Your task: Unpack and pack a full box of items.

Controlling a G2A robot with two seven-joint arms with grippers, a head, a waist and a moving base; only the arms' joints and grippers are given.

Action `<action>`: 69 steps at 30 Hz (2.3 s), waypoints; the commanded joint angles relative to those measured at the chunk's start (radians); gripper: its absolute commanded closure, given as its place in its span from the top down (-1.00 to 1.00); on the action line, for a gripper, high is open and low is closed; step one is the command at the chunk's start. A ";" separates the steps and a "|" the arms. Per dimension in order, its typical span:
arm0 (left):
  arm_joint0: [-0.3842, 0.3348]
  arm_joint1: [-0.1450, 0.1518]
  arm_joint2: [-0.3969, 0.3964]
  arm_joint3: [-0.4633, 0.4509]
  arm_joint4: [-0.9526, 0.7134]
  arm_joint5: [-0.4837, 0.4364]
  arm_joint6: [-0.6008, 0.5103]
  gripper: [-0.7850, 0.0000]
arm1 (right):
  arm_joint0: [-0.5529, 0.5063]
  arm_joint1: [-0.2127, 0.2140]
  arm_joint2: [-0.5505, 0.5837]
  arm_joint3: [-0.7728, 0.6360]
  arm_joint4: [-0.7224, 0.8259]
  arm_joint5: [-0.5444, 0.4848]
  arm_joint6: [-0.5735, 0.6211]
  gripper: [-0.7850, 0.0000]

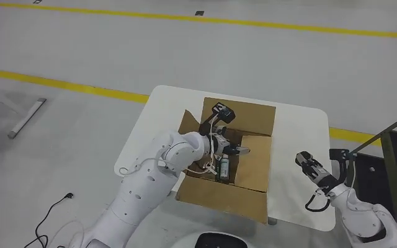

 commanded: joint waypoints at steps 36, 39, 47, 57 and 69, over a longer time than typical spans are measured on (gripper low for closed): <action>-0.074 -0.111 0.175 0.569 -0.419 0.005 0.182 1.00 | 0.028 -0.042 -0.203 0.080 -0.371 -0.004 -0.224 -1.00; -0.078 -0.119 0.184 0.603 -0.433 -0.008 0.179 1.00 | 0.035 -0.047 -0.217 0.086 -0.372 -0.008 -0.222 -1.00; -0.078 -0.147 0.176 0.665 -0.595 -0.066 0.158 1.00 | 0.054 -0.058 -0.255 0.099 -0.370 -0.023 -0.214 -1.00; -0.079 -0.168 0.126 0.719 -0.828 -0.141 0.097 1.00 | 0.072 -0.068 -0.277 0.112 -0.366 -0.036 -0.210 -1.00; -0.114 -0.180 0.119 0.677 -0.864 -0.187 0.074 1.00 | 0.061 -0.071 -0.191 0.087 -0.317 0.061 -0.219 -1.00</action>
